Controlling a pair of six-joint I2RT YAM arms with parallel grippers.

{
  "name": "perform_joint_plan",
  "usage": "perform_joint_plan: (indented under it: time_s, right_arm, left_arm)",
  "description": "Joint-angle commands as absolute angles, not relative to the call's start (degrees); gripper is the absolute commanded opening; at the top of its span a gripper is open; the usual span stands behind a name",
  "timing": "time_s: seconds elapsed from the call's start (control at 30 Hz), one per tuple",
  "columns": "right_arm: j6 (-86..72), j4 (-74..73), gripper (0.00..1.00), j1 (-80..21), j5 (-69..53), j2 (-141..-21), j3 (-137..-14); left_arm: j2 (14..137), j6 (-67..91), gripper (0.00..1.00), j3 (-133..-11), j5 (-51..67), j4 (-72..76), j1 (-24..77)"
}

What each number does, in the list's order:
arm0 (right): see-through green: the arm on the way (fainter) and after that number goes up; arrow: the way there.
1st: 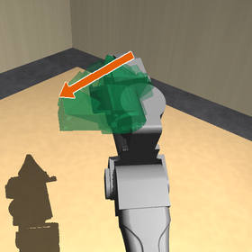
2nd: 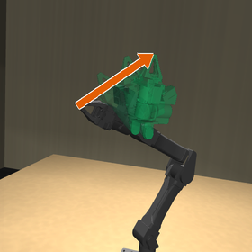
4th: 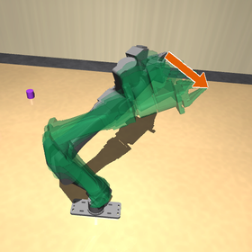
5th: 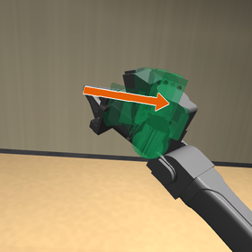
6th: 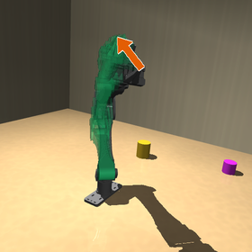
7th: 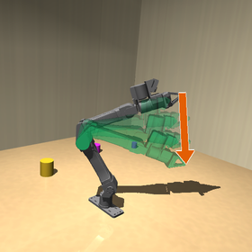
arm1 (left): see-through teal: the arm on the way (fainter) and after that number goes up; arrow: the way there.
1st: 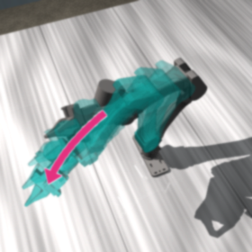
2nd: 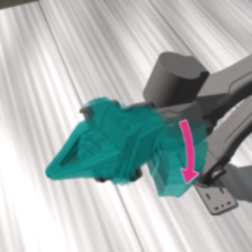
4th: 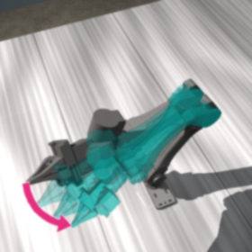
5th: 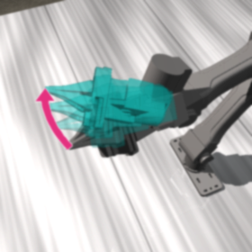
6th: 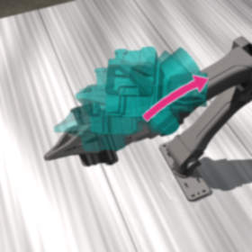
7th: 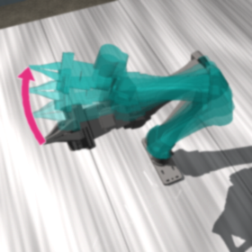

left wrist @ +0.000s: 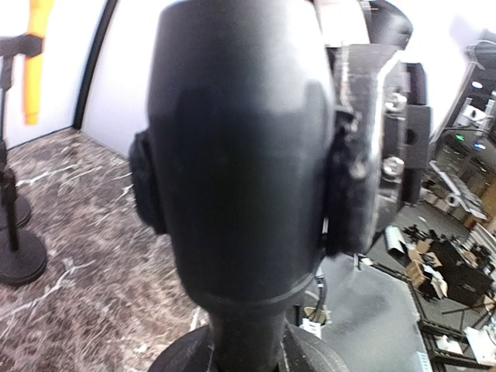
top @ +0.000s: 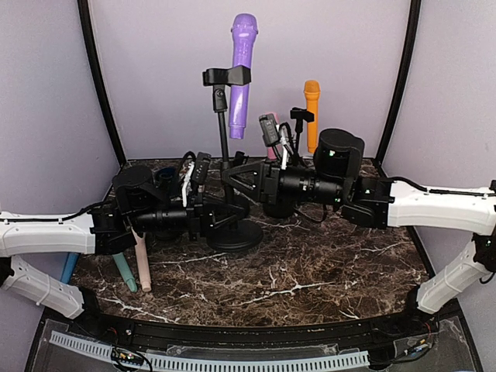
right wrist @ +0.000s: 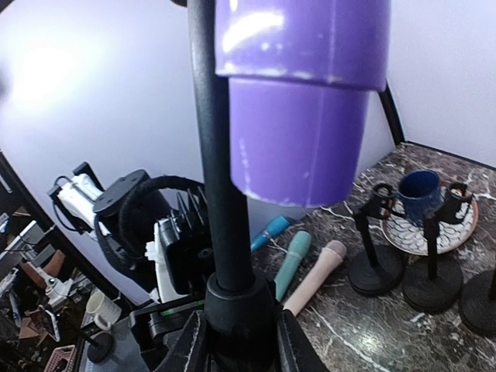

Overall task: Remove the microphone from the stand
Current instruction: Unscrew the knob on the stand of the microphone stand.

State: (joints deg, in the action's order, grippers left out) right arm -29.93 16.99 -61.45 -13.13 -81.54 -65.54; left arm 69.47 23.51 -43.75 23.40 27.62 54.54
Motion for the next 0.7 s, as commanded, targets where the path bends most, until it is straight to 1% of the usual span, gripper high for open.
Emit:
perform_joint_plan:
  time_s: [0.0, 0.17, 0.23, 0.3, 0.33, 0.37, 0.4, 0.47, 0.5, 0.53, 0.67]
  right_arm:
    - [-34.21, 29.57, 0.14, -60.21, -26.39, -78.87, -67.31]
    - [-33.9, 27.13, 0.14, -60.18, -29.45, -78.91, -69.19]
    - [-33.3, 26.04, 0.18, -60.13, -28.01, -78.19, -68.73]
    - [-32.66, 24.78, 0.31, -60.09, -25.16, -77.33, -68.01]
    - [-32.56, 24.25, 0.39, -60.09, -22.5, -76.63, -67.43]
    - [-32.49, 23.48, 0.49, -60.1, -20.03, -76.17, -66.93]
    - [-32.46, 22.58, 0.57, -60.1, -17.68, -75.86, -66.55]
    - [-32.24, 20.88, 0.69, -60.16, -13.29, -75.24, -65.98]
    - [-32.28, 20.11, 0.73, -60.31, -10.98, -75.01, -65.78]
    - [-32.18, 19.11, 0.74, -60.55, -8.97, -74.98, -65.8]
    - [-31.06, 15.25, 0.74, -62.27, -1.92, -76.07, -67.68]
  left_arm:
    - [67.2, 22.86, 0.0, -45.11, 31.64, 35.55, 54.23]
    - [66.44, 22.04, 0.0, -45.69, 33.27, 35.09, 54.27]
    - [66.04, 21.12, 0.0, -45.51, 32.15, 34.27, 54.26]
    - [65.7, 20.24, 0.0, -45.34, 30.13, 33.45, 54.23]
    - [65.45, 19.67, 0.0, -45.21, 29.13, 33.29, 54.23]
    - [65.33, 19.46, 0.0, -44.94, 26.75, 32.84, 54.23]
    - [65.09, 19.04, 0.0, -44.84, 25.33, 32.51, 54.23]
    - [64.83, 18.1, 0.0, -44.85, 20.9, 30.88, 54.27]
    - [64.76, 17.88, 0.0, -44.92, 17.95, 29.71, 54.25]
    - [64.7, 17.54, 0.0, -45.05, 16.62, 29.32, 54.23]
    - [65.11, 17.0, 0.0, -45.53, 11.45, 27.24, 54.23]
